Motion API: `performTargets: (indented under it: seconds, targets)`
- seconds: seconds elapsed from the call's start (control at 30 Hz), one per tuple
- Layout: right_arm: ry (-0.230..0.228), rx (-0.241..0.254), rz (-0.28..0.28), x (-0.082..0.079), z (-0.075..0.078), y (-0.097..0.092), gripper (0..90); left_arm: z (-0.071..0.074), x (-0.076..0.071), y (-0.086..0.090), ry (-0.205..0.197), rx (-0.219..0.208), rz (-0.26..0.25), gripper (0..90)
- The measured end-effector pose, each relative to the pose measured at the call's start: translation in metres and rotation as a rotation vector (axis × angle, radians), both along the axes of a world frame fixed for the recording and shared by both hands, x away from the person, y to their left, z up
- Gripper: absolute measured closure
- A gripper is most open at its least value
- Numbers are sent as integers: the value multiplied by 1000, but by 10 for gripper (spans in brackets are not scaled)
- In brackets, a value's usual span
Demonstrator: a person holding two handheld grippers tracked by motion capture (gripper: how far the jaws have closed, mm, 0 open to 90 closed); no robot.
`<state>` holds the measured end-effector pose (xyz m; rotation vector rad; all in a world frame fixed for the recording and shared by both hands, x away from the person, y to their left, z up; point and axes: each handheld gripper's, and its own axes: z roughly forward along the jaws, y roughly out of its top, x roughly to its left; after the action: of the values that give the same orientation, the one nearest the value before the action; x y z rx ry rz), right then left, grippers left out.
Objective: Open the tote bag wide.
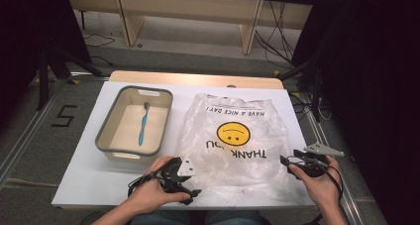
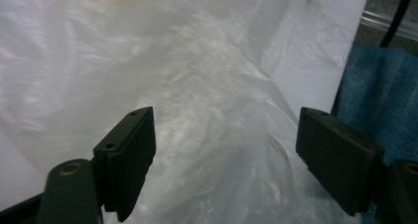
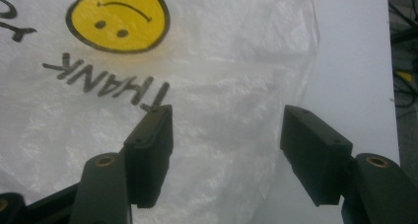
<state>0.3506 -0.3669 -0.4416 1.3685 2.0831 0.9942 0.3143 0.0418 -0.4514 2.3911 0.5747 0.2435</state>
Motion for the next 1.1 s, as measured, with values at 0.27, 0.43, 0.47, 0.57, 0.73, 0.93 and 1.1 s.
performTargets:
  seconds: [0.27,0.43,0.47,0.57,0.73,0.93,1.1]
  targets:
    - [159,-48,-23,3,-13,-2,381,-16,-1,-10,18,150,-43,444]
    - [222,-59,-30,3,-18,-3,408,-19,6,-10,53,164,-25,583]
    - [233,-58,-32,3,-19,-3,420,-18,8,-9,56,162,-21,611]
    - [260,-67,-20,3,-21,-3,462,-19,11,-8,64,158,-10,695]
    - [303,-90,4,4,-22,-3,647,-18,14,-10,54,179,-15,800]
    - [318,-123,11,5,-21,-4,850,-18,20,-11,48,180,15,892]
    - [329,-98,14,5,-20,-3,898,-15,31,-5,8,161,100,894]
